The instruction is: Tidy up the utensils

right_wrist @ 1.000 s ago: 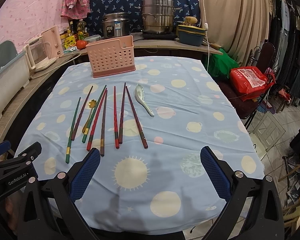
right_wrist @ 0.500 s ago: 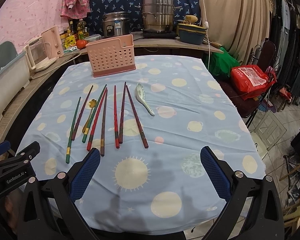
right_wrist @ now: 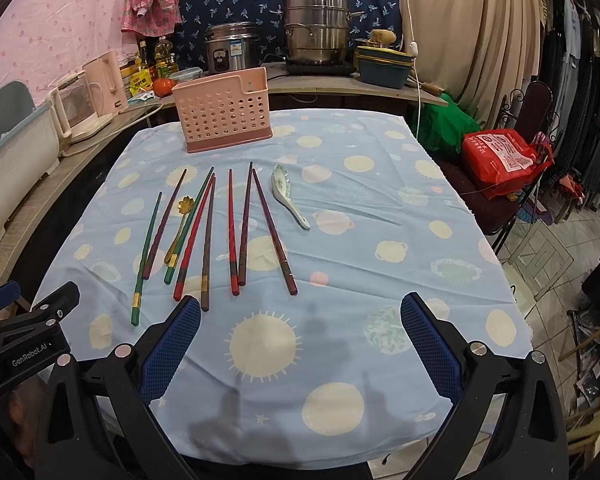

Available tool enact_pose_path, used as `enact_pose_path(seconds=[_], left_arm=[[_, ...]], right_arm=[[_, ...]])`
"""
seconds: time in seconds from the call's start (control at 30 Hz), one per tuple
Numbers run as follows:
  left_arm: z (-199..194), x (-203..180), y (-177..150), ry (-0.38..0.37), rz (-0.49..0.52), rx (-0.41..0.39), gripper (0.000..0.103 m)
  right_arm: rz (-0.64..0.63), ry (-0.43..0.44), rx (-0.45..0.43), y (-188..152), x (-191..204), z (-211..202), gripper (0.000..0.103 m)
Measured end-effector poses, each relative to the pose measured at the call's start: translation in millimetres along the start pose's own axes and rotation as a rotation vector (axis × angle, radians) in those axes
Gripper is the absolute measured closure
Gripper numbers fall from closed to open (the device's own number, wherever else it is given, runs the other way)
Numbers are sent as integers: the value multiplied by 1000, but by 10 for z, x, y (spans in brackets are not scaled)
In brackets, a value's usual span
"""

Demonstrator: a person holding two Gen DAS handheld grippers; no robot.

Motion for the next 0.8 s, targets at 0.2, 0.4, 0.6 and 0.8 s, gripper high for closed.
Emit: enact_pose_path(seconds=[0.2,0.4,0.6,0.8], left_arm=[[12,6,-14,-1,-2,2,7],[10,9,-10,-1,-2,2,7],[22,3,-29,1,-4,3,7],[22,5,-27,1,-3,3,7]], right_arm=[[0,1,0,6,7,-3,7],[-1,1,0,9,14,-4,7],[0,2,0,3,19,5,7],[-1,2,1,4,22,8,7]])
Point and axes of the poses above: each gripper's, at about its wrist camera, not at the fingertips, and z roughly the way its jaws point, x to its left, y to its top, the point moved 7 cm from there along z, roughly the way its jaws point, and after that the axes turned 9 degrees about -z, right-handed, at the moved point
